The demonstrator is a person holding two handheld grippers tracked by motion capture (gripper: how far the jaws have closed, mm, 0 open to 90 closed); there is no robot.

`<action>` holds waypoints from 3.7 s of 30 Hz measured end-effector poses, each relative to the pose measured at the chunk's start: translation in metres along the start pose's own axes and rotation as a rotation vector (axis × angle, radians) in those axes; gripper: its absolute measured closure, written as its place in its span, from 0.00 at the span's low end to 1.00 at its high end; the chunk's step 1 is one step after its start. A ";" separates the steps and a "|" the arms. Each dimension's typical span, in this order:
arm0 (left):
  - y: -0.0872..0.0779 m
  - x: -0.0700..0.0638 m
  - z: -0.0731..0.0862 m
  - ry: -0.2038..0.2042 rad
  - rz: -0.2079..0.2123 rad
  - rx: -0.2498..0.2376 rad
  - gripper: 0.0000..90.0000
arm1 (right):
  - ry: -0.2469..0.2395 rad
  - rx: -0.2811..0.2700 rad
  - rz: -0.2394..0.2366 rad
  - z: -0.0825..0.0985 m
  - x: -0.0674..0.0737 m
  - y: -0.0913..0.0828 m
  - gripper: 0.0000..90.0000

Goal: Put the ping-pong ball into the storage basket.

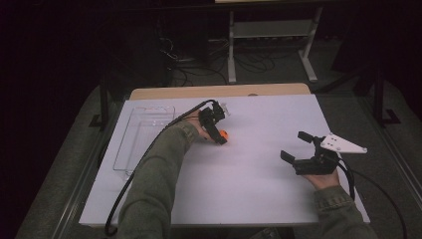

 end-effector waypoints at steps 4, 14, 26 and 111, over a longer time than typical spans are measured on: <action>0.000 -0.001 0.001 0.008 0.004 0.007 0.00 | -0.001 0.000 0.001 0.000 0.000 0.000 0.00; 0.003 -0.001 0.003 0.014 0.006 0.038 0.00 | 0.002 0.001 0.003 0.000 0.000 0.000 0.00; 0.005 -0.003 0.002 0.028 -0.004 0.050 0.08 | 0.005 0.003 0.003 0.000 -0.001 0.000 0.00; -0.090 -0.027 -0.011 0.094 -0.062 -0.084 0.56 | -0.001 0.021 -0.005 0.003 0.003 0.003 0.00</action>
Point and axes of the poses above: each handheld gripper's, and its own axes: y roughly forward along the jaws, z roughly out of its underside, x roughly to its left, the point moved 6 cm from there along y, roughly forward along the jaws, and after that the axes turned 7 degrees about y, right-handed, at the moved point
